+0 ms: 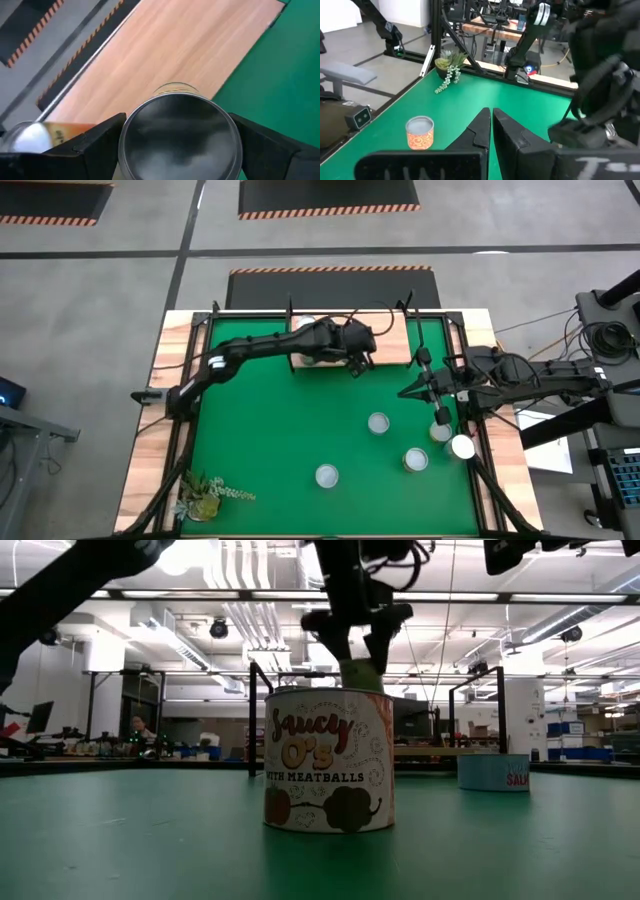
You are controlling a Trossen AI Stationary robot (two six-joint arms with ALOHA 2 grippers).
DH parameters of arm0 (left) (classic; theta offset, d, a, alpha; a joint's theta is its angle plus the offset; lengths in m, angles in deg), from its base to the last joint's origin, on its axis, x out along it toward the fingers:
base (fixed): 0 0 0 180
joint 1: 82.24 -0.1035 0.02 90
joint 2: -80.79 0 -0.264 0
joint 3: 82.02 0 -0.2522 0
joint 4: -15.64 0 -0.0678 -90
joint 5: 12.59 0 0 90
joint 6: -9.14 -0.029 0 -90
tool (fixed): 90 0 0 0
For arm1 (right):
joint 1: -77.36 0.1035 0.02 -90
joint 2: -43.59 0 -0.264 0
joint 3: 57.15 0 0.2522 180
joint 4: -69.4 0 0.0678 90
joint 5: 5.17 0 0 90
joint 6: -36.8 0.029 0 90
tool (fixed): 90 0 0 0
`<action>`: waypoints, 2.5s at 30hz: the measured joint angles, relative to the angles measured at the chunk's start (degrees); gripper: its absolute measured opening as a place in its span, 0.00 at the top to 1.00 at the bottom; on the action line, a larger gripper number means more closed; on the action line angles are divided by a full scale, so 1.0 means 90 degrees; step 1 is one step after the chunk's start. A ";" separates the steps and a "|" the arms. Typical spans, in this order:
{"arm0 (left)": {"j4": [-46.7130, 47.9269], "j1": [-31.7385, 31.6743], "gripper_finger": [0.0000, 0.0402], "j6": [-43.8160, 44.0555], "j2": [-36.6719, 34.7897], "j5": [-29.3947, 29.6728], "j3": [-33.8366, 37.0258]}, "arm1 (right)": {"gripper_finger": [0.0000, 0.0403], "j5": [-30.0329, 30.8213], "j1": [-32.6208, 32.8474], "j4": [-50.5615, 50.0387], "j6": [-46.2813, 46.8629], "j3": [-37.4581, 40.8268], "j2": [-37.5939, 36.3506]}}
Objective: Pick and place cans onto a shelf
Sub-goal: Put the canned pears on the shelf
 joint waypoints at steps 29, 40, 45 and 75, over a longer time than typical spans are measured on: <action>-0.0493 -0.0640 0.19 0.0128 0.0348 -0.0669 0.0010 | 0.98 0.0061 -0.0002 -0.0054 -0.0002 0.0000 0.0010; -0.0521 -0.0632 0.19 -0.0272 0.0285 -0.0632 0.0002 | 0.98 0.0277 -0.0002 -0.0114 0.0046 0.0000 0.0010; -0.0526 -0.0548 0.19 -0.0744 0.0116 -0.0607 -0.0002 | 0.98 0.0544 -0.0005 -0.0143 0.0121 0.0000 0.0013; -0.6920 0.1736 0.19 -0.3590 -0.4827 -0.0448 0.7720 | 0.98 0.2812 -0.0048 -0.0100 0.1379 -0.0170 0.2046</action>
